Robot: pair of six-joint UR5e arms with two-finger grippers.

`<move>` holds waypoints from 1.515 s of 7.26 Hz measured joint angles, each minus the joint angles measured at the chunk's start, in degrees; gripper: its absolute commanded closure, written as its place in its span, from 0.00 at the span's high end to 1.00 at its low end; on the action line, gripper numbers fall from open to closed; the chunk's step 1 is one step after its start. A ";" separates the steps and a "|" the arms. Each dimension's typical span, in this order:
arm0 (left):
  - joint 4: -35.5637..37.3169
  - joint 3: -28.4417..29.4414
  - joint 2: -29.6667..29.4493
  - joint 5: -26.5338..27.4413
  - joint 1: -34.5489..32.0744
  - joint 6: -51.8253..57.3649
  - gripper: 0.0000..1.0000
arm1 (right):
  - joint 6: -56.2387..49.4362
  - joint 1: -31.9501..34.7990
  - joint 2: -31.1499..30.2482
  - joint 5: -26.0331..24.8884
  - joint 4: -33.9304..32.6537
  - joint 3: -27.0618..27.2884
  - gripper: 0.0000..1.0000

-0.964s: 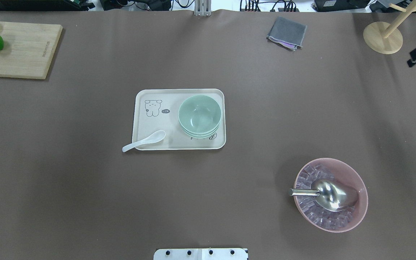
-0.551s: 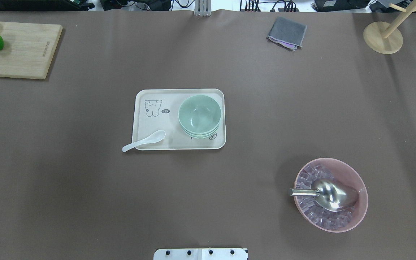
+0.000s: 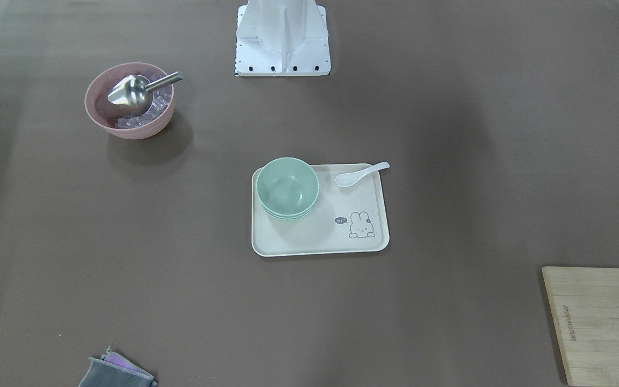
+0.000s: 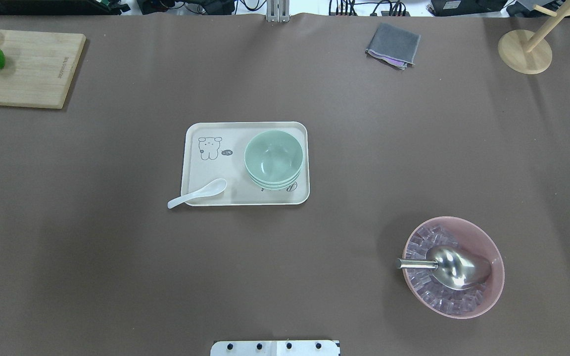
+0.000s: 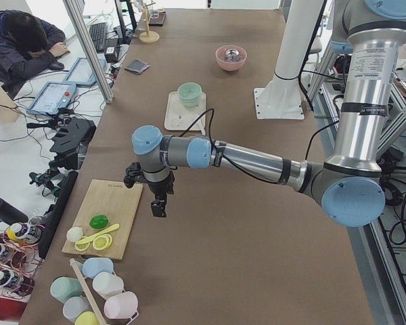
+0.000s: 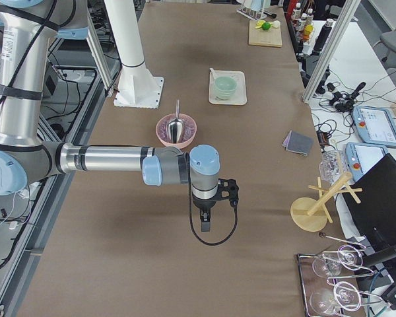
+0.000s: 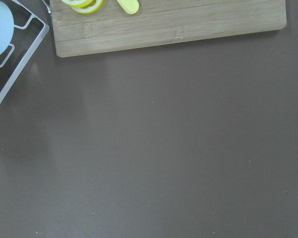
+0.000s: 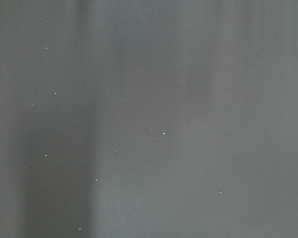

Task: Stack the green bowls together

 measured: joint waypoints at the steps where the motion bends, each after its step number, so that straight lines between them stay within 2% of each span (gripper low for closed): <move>1: -0.34 -1.79 1.35 0.24 -0.42 0.19 0.98 | -0.03 0.00 -0.17 0.85 0.04 0.06 1.00; 6: -2.26 -3.63 5.56 0.57 -0.67 0.42 0.98 | -0.08 -0.07 -0.32 1.96 -0.02 -0.10 1.00; 11: -2.28 -3.59 6.04 0.48 -0.70 0.41 0.98 | -0.04 -0.23 -0.28 2.69 -0.01 -0.14 1.00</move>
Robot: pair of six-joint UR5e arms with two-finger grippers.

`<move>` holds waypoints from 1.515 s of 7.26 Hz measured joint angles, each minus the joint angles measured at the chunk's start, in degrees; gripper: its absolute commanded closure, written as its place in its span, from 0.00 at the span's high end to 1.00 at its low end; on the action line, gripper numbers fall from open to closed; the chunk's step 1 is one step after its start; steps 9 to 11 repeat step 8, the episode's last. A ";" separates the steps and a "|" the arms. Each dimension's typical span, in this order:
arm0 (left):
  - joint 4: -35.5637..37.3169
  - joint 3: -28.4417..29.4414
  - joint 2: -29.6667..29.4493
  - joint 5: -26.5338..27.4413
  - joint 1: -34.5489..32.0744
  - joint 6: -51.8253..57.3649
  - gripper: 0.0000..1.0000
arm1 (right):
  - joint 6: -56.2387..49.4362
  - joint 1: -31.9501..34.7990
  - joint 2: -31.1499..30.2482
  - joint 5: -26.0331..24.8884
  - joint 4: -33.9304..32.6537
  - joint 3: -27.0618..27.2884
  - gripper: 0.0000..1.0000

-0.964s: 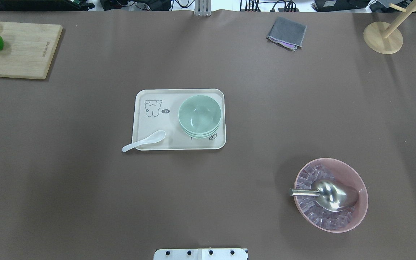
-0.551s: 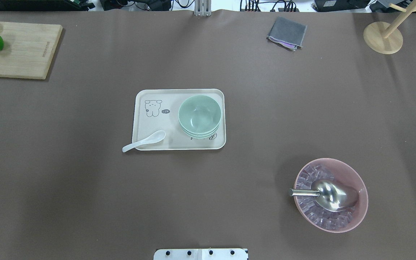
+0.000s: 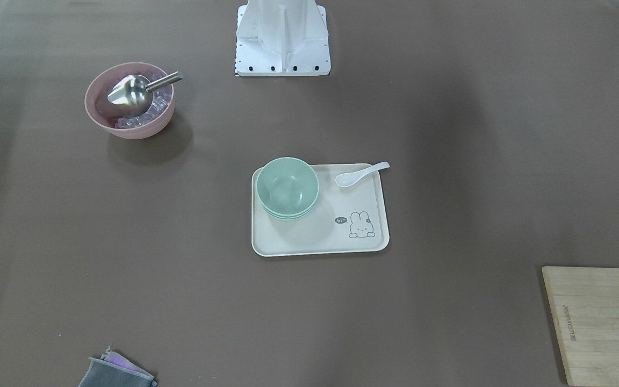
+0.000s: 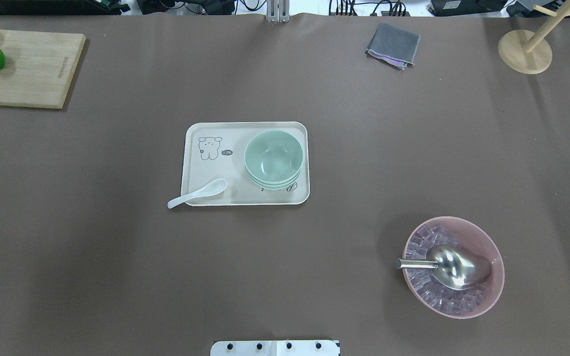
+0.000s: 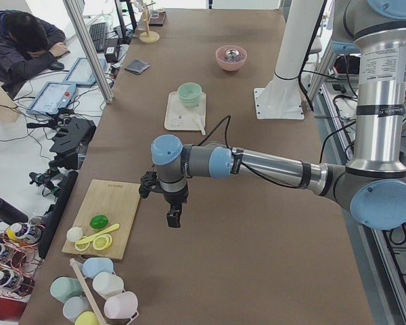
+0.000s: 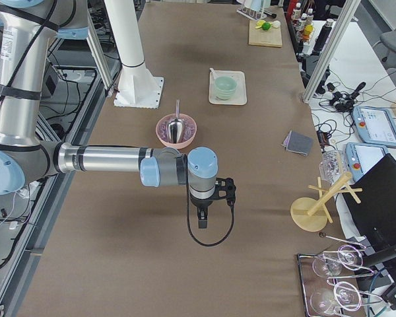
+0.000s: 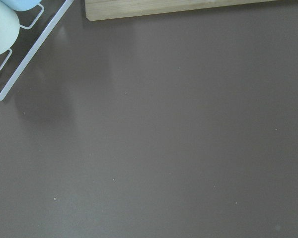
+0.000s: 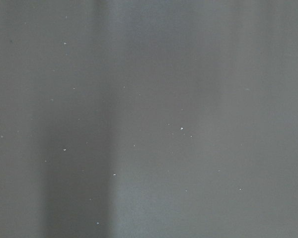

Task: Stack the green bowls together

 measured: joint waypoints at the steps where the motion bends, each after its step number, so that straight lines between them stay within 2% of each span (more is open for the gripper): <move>1: 0.00 0.00 0.00 -0.01 0.00 -0.02 0.98 | 0.00 -0.10 0.00 0.09 0.04 0.04 1.00; 11: 0.00 -0.09 0.01 -0.01 0.00 -0.11 0.98 | -0.01 -0.66 0.01 0.31 0.07 0.17 1.00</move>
